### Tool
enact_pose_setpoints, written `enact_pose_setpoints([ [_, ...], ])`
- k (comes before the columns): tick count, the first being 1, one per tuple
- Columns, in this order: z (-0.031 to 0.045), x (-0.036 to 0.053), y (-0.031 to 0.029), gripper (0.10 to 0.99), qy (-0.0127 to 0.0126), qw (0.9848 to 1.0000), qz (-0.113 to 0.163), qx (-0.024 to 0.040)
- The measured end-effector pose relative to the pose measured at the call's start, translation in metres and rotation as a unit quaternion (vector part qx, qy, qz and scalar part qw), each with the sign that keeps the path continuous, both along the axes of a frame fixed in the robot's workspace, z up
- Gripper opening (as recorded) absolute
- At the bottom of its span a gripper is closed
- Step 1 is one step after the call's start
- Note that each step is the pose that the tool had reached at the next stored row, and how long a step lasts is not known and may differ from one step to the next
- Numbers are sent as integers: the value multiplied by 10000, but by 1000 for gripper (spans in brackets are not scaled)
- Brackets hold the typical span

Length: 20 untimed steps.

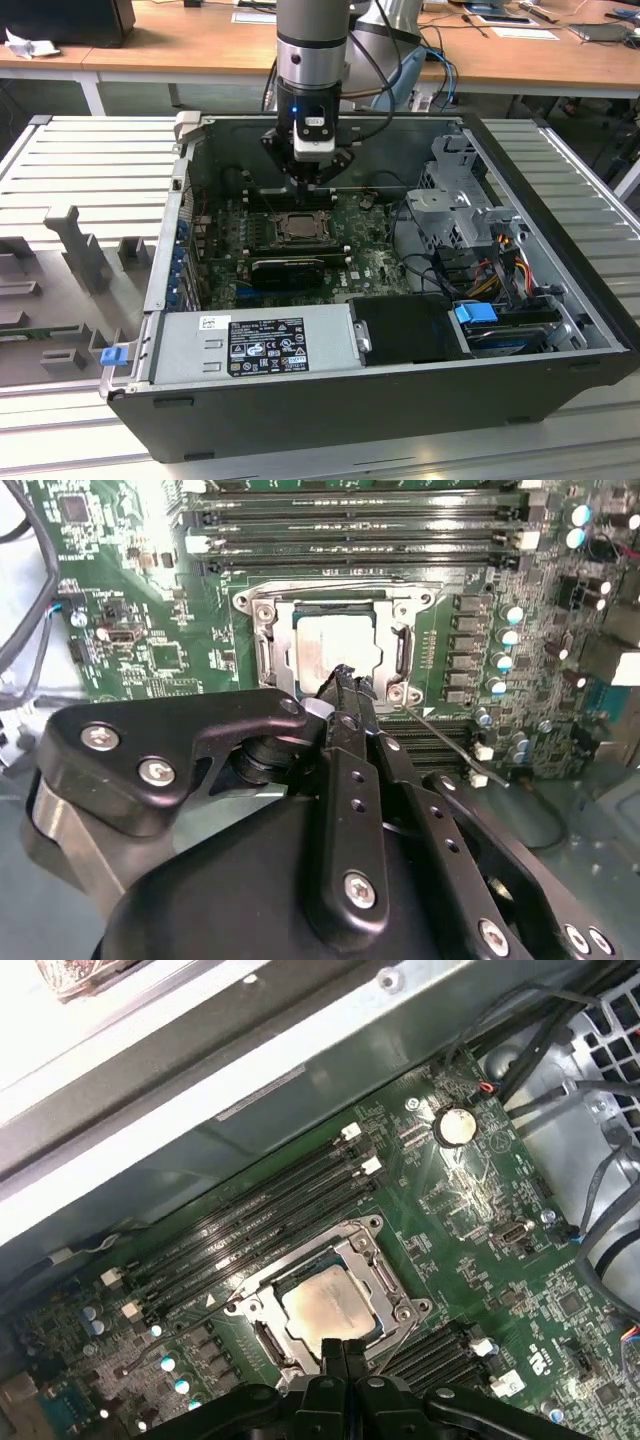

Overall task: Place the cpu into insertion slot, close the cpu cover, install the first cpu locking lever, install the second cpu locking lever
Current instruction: 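Install the first cpu locking lever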

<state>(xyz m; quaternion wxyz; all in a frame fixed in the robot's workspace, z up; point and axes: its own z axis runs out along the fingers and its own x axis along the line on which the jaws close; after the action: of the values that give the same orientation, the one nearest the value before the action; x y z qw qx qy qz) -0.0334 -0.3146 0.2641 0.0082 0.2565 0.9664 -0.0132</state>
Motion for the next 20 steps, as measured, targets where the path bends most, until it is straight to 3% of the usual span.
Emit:
enact_pose_setpoints([
  [2,0,0,0,106,0,9997,261,0],
  [7,0,0,0,106,0,9983,576,0],
  [11,0,0,0,106,0,9954,962,0],
  [17,0,0,0,106,0,9913,1316,0],
  [20,0,0,0,106,0,9881,1537,0],
])
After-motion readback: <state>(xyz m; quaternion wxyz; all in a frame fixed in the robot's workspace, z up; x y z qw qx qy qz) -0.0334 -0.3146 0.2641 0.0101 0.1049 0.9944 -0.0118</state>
